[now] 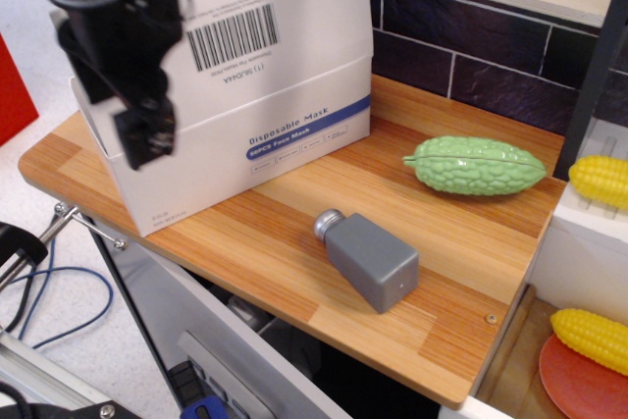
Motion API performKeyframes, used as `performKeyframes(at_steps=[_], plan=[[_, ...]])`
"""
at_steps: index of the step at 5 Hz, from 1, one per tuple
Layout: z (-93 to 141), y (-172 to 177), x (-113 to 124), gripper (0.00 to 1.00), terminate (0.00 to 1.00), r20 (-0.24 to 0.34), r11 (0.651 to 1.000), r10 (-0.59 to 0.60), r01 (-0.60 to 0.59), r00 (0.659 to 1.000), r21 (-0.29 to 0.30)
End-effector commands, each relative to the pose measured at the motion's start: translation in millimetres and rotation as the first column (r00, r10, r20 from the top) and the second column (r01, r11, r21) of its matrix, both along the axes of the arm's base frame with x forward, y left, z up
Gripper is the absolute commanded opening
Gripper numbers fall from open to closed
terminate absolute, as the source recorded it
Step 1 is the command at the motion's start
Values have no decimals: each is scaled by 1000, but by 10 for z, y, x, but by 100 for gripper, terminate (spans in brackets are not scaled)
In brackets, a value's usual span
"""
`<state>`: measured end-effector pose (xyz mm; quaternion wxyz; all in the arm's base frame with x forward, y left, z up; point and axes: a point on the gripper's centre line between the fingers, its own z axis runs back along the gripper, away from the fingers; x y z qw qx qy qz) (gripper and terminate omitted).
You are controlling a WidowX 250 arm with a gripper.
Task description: Close white1fbox flap
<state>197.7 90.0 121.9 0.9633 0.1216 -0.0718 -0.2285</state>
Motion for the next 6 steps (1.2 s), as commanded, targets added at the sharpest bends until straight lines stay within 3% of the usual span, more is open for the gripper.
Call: performKeyframes(at_steps=[1,3,5,6], plan=[[-45,173,53,100,0,-49,993,-117,116,992,-35],[-192,359,147,100,0,-99,950,-297,284,950,-127],[-499,425,204,100,0,-62,908,-366,342,928,-244],[-550,416,235,100,100,-62,909,-356,330,932,-253]])
